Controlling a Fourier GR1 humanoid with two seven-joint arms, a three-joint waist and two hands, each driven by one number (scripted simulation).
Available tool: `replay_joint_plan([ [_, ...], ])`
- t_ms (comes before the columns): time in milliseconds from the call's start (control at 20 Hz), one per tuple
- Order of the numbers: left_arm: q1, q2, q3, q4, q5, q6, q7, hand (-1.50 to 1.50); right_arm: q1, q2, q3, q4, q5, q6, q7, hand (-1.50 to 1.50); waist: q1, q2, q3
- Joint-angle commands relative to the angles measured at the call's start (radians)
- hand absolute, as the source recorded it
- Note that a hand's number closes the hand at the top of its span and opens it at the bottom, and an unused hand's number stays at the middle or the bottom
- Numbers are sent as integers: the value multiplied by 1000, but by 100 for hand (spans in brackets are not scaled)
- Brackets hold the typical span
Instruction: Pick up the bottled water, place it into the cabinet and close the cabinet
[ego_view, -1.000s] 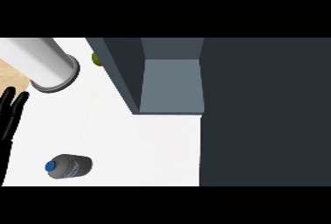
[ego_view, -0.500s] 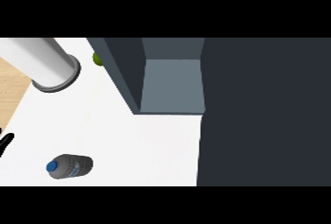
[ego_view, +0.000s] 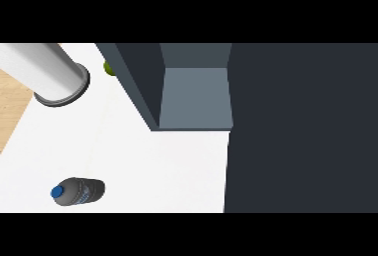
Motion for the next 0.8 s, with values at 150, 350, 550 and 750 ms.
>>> replay_joint_plan([
  [150, 50, -96, 35, 93, -106, -124, -104, -150, 117, -21, -16, -152, -49, 32, 14, -150, 2, 1, -1],
  [350, -37, -119, 35, 170, -190, -78, -105, -150, 204, -28, -46, -115, -74, 89, -90, -150, -8, 1, 0],
  [550, -83, -130, 68, 285, -283, -85, -185, -150, 281, -26, 9, -199, -21, 90, -90, -150, -13, 1, -1],
  [750, -173, -122, 58, 464, -378, -101, -256, -150, 278, -8, 42, -183, 23, 80, -110, -150, -13, 3, -1],
])
